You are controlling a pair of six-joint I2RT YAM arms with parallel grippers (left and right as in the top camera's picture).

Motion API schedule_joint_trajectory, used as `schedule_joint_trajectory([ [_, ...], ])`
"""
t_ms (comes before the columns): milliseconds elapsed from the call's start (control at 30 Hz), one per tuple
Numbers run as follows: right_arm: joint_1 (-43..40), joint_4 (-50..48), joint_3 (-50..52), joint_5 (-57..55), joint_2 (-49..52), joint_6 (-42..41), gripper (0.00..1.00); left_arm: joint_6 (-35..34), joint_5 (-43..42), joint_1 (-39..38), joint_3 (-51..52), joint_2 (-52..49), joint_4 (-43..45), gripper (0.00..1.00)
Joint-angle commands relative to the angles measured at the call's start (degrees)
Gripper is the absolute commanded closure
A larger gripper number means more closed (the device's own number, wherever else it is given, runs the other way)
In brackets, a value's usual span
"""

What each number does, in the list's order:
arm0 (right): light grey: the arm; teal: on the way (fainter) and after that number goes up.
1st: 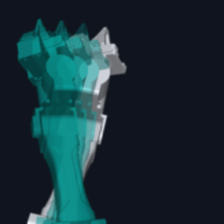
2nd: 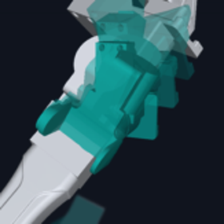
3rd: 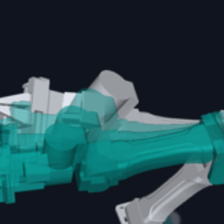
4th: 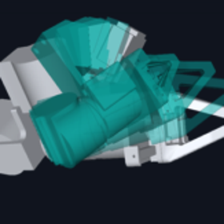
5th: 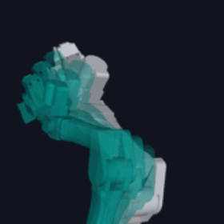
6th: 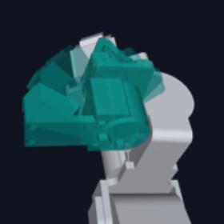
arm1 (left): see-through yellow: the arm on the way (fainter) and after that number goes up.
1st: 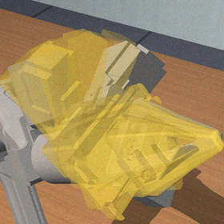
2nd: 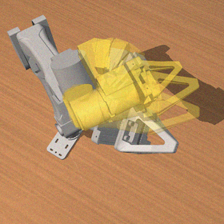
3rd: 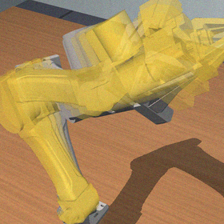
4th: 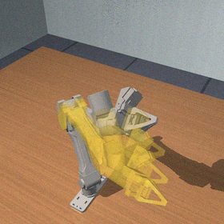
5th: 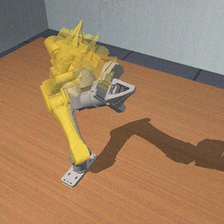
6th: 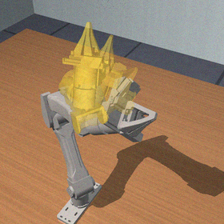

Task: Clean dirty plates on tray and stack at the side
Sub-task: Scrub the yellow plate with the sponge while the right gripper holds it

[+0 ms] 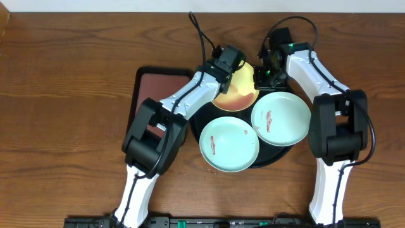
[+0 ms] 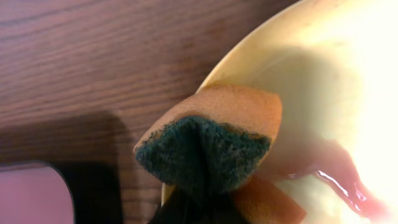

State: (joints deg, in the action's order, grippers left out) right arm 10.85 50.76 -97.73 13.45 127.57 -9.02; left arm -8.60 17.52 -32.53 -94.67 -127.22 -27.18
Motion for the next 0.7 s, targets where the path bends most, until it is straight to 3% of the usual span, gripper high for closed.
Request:
schedule_joint_trajectory([
  [0, -0.5, 0.9, 0.5, -3.0, 1.1, -0.4, 0.99, -3.1, -7.8, 0.3, -1.9, -1.9, -1.3, 0.93],
  [133, -0.7, 0.9, 0.5, -2.9, 1.1, -0.4, 0.99, -15.3, -22.4, 0.5, -1.1, -2.1, -0.5, 0.93],
  [300, -0.7, 0.9, 0.5, -2.9, 1.1, -0.4, 0.99, -24.6, -34.9, -0.4, -0.1, -2.1, 2.4, 0.93],
  [500, -0.7, 0.9, 0.5, -2.9, 1.1, -0.4, 0.99, -26.0, -38.4, -1.9, -0.1, -2.1, 1.4, 0.93],
  [667, -0.7, 0.9, 0.5, -2.9, 1.1, -0.4, 0.99, -22.6, -28.4, 0.5, -0.2, -2.1, -1.5, 0.92],
])
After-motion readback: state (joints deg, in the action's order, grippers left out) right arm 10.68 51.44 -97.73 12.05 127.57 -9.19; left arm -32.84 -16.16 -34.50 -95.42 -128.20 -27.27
